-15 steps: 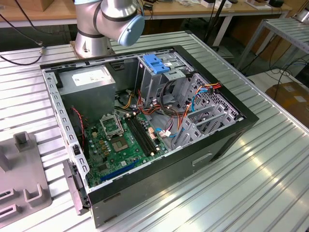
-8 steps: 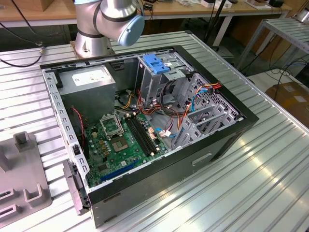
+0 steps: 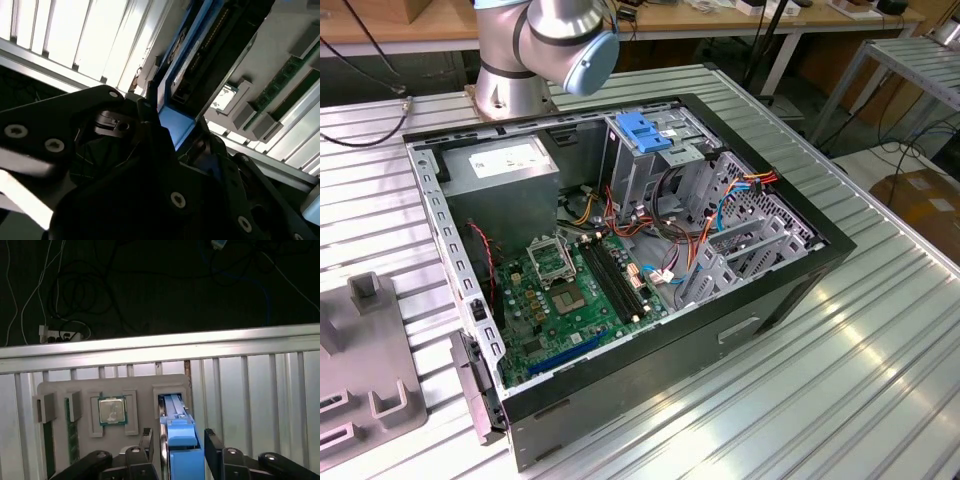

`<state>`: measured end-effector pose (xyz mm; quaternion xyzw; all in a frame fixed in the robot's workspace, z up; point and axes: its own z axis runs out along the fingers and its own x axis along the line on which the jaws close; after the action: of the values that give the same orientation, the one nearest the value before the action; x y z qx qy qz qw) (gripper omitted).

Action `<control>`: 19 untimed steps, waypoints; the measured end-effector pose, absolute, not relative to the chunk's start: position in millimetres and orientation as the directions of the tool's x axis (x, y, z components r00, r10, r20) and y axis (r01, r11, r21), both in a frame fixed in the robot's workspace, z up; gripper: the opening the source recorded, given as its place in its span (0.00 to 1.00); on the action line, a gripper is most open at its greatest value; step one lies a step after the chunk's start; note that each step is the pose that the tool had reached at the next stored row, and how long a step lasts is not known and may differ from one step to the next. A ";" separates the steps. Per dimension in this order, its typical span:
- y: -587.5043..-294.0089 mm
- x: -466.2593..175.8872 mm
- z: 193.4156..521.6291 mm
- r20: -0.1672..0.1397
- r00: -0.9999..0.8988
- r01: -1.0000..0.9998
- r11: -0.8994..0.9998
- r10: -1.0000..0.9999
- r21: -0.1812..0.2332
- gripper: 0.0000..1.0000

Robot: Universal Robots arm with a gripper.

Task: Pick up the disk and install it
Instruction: 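Pick up the disk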

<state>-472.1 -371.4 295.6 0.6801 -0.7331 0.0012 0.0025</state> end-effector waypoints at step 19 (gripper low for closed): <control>-371.4 -472.1 294.9 0.005 -0.035 -0.999 0.035 -0.999 0.001 0.37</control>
<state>-472.1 -371.4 294.9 0.6947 -0.7193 0.0013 0.0024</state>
